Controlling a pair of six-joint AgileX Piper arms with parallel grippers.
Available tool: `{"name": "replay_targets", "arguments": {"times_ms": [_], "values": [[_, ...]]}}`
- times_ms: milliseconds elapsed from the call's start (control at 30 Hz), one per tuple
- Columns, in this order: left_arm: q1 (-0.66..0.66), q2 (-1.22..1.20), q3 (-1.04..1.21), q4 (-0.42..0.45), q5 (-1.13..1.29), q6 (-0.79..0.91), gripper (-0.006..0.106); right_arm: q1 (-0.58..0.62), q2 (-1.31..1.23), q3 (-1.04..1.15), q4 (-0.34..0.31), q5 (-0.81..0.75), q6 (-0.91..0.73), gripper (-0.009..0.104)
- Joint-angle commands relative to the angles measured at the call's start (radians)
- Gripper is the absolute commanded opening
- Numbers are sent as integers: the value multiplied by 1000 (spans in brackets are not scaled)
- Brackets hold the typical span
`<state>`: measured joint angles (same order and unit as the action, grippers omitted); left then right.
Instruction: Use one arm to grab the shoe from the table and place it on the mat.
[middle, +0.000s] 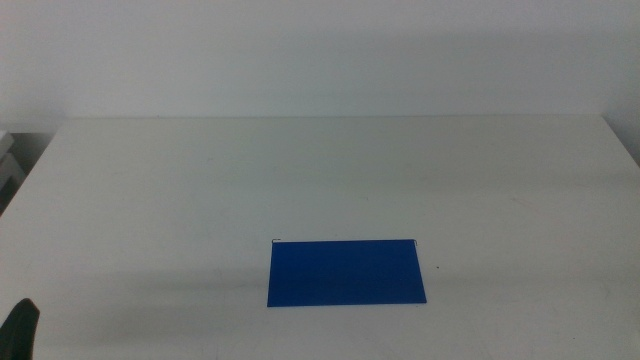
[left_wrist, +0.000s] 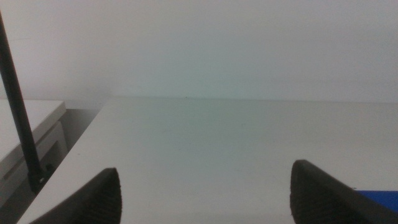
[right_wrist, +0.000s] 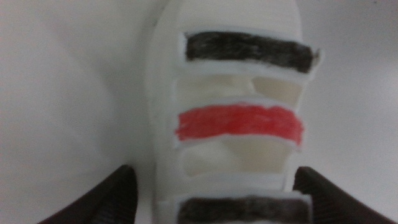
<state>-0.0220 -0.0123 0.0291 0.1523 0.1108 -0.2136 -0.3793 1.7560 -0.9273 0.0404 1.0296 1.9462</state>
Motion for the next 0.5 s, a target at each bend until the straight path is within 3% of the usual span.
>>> {"name": "replay_targets", "arguments": {"times_ms": [0,233,267,467], "values": [[-3,-14,8,0,-79,-6,92,-4,-22,-16,4,64,-30,59],[-3,-14,8,0,-79,-6,92,-4,-22,-19,-11,94,-28,40],[-3,-14,8,0,-79,-6,92,-4,-24,-19,-11,97,-29,32],[-3,-14,8,0,-79,-6,92,-4,-76,-19,-26,97,-52,21]]}}
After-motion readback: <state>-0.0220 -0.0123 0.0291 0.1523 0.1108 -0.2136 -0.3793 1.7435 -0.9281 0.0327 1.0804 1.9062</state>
